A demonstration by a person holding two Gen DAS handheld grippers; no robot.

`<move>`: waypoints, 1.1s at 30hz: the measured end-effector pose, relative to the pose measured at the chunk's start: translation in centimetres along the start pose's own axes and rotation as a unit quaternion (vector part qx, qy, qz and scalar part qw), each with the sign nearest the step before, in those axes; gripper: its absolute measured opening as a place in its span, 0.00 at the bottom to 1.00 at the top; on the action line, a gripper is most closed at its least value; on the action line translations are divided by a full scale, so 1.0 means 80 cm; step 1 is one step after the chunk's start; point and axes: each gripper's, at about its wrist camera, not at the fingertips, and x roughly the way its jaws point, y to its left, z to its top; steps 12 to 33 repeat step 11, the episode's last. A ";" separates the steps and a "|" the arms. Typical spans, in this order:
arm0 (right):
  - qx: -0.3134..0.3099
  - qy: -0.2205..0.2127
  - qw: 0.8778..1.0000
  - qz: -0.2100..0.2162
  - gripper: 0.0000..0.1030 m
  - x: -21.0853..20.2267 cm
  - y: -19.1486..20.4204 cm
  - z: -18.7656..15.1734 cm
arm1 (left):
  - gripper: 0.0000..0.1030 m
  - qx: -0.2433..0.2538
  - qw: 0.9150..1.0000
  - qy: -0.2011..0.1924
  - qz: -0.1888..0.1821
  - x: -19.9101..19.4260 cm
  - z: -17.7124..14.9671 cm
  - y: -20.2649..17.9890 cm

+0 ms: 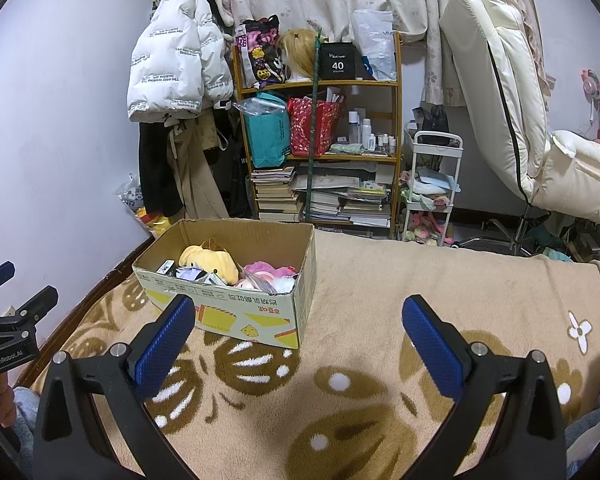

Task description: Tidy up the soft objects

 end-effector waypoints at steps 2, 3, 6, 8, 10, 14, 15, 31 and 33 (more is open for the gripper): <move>0.000 0.000 1.000 0.000 1.00 0.000 0.000 0.000 | 0.97 0.000 1.000 0.000 0.000 0.000 0.001 -0.001; 0.000 0.000 1.000 0.001 1.00 -0.001 -0.001 0.001 | 0.97 0.000 1.000 0.000 -0.001 -0.001 0.001 0.000; 0.000 0.000 1.000 0.000 1.00 -0.001 0.000 0.002 | 0.97 0.000 1.000 0.000 -0.002 -0.001 0.002 -0.002; 0.000 0.000 1.000 0.000 1.00 -0.001 0.000 0.002 | 0.97 0.000 1.000 -0.001 -0.001 -0.001 0.002 -0.002; 0.000 0.001 1.000 0.000 1.00 0.000 0.000 0.001 | 0.97 -0.002 1.000 0.000 -0.001 0.000 0.002 -0.001; 0.000 0.000 1.000 0.000 1.00 -0.001 0.000 0.002 | 0.97 -0.002 1.000 0.000 -0.001 -0.001 0.002 -0.001; 0.000 0.000 1.000 0.000 1.00 -0.001 0.000 0.002 | 0.97 -0.002 1.000 0.000 -0.001 -0.001 0.002 -0.001; 0.000 0.000 1.000 0.000 1.00 -0.001 0.000 0.002 | 0.97 -0.002 1.000 0.000 -0.001 -0.001 0.002 -0.001; 0.000 0.000 1.000 0.000 1.00 -0.001 0.000 0.002 | 0.97 -0.002 1.000 0.000 -0.001 -0.001 0.002 -0.001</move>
